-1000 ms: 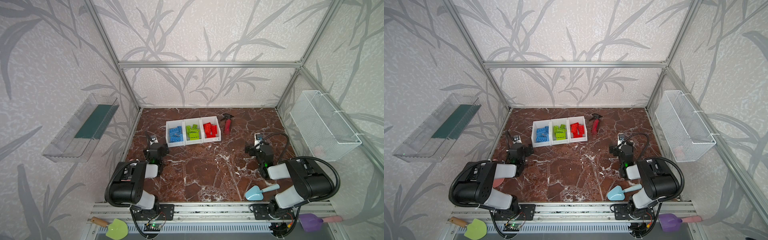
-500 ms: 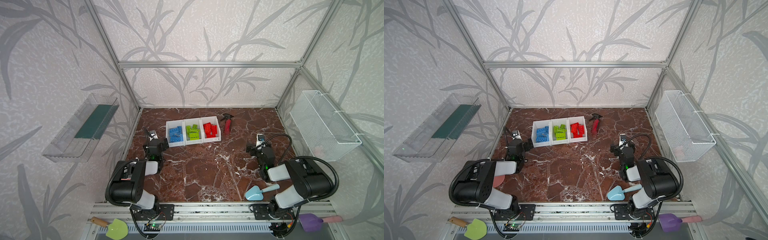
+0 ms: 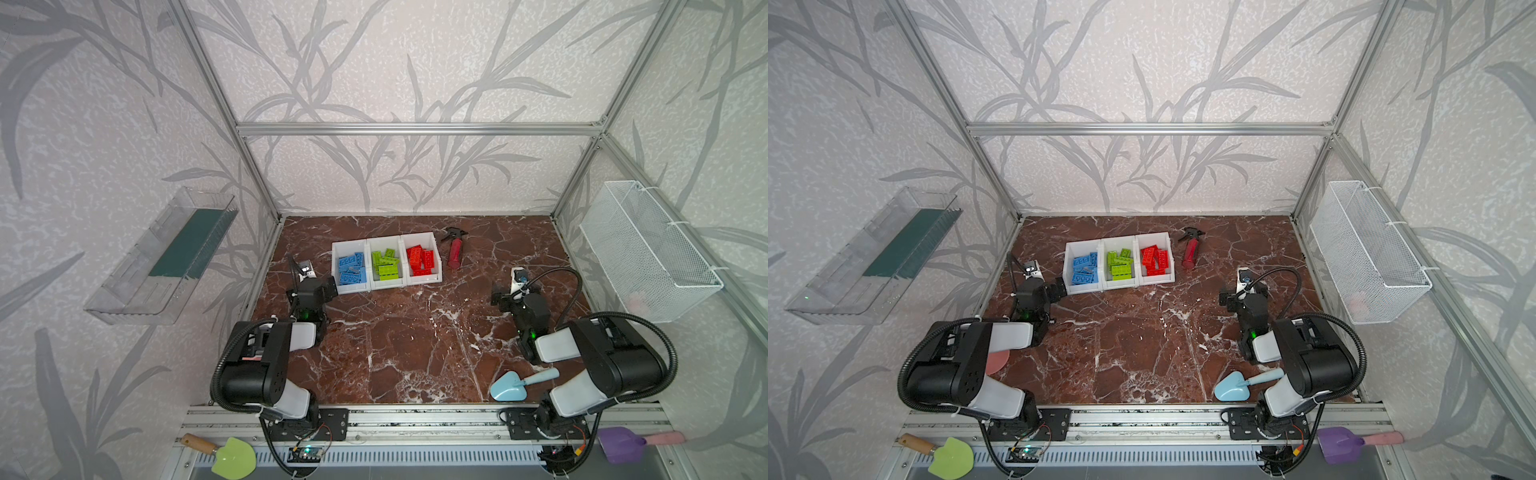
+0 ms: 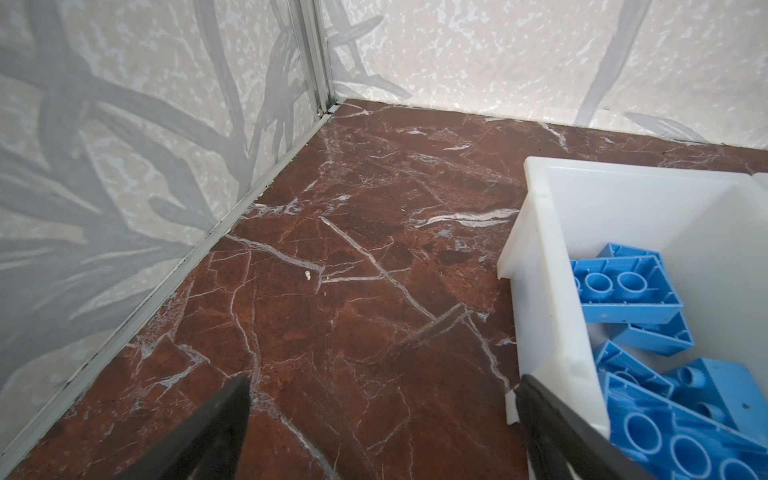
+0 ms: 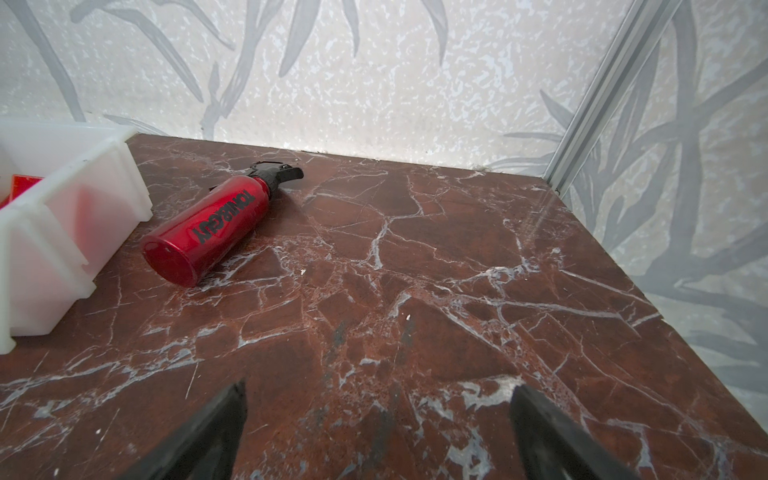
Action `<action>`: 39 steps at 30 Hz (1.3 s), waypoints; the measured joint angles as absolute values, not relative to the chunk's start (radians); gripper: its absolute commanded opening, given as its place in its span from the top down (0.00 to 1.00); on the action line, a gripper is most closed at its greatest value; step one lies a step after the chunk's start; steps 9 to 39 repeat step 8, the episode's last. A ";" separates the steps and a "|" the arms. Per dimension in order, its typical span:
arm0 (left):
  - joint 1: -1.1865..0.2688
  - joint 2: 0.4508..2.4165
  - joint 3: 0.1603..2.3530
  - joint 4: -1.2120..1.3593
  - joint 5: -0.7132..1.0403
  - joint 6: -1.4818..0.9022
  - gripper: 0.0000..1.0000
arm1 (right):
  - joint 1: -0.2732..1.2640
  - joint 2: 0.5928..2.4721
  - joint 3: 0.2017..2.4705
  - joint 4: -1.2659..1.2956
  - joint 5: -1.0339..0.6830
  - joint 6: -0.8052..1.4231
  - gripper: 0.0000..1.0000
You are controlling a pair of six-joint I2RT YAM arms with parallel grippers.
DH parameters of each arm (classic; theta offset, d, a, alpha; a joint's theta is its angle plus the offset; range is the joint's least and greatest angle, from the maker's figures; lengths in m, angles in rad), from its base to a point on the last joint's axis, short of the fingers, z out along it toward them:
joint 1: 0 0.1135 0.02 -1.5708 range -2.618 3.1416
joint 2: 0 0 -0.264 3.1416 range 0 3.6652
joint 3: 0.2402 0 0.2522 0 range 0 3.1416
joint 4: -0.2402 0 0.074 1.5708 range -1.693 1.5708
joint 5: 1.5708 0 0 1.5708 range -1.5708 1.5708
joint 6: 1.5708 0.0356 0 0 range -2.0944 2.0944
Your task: Sort the legos into containers by color
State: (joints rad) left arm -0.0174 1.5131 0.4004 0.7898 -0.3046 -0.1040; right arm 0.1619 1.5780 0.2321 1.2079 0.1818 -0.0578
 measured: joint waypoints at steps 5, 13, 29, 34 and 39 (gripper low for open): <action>-0.017 1.513 0.400 0.790 -0.305 -0.104 0.01 | 0.164 1.578 0.234 1.201 0.170 -0.065 0.01; -0.017 1.513 0.400 0.790 -0.305 -0.104 0.01 | 0.172 1.578 0.257 1.153 0.152 -0.085 0.01; -0.017 1.513 0.400 0.790 -0.305 -0.104 0.01 | 0.172 1.578 0.257 1.153 0.152 -0.085 0.01; -0.017 1.513 0.400 0.790 -0.305 -0.104 0.01 | 0.172 1.578 0.257 1.153 0.152 -0.085 0.01; -0.017 1.513 0.400 0.790 -0.305 -0.104 0.01 | 0.172 1.578 0.257 1.153 0.152 -0.085 0.01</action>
